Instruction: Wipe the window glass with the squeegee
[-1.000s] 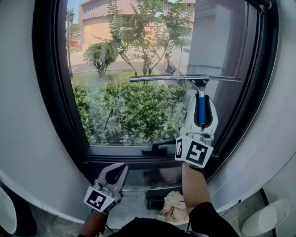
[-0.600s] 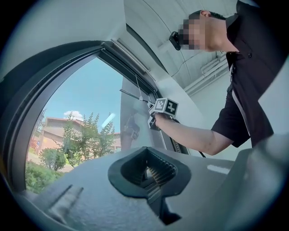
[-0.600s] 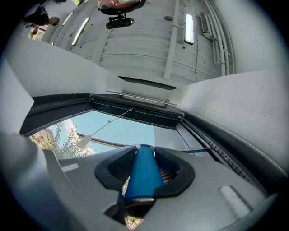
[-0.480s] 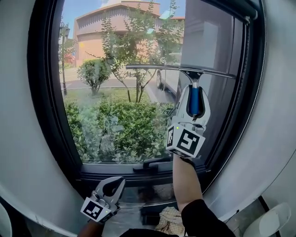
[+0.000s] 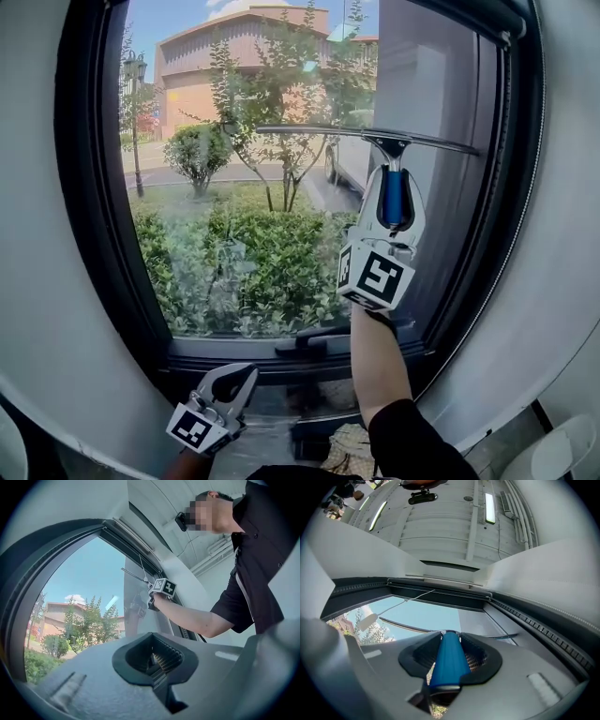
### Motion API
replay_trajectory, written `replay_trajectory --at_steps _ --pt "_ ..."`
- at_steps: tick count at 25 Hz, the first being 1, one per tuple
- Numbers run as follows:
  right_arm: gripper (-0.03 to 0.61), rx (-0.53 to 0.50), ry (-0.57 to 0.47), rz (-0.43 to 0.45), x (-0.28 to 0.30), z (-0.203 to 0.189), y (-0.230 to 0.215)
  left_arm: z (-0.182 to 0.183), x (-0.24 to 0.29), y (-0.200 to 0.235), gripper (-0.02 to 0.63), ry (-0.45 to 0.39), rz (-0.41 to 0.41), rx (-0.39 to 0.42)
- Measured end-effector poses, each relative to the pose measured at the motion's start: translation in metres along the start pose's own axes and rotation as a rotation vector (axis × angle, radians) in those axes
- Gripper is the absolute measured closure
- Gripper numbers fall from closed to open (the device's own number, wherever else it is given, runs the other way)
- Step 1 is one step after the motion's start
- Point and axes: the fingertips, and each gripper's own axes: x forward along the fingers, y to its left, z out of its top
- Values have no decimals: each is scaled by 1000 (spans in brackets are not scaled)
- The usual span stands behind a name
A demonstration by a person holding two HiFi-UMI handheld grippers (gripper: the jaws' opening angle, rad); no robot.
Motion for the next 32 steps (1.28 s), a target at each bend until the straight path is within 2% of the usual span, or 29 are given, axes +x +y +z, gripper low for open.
replay_trajectory --at_steps 6,32 --pt "443 31 0 -7 1 -4 0 -6 -1 1 615 9 -7 -13" --pt "443 -1 68 18 -37 -19 -1 -21 -10 -11 615 43 -30 -56"
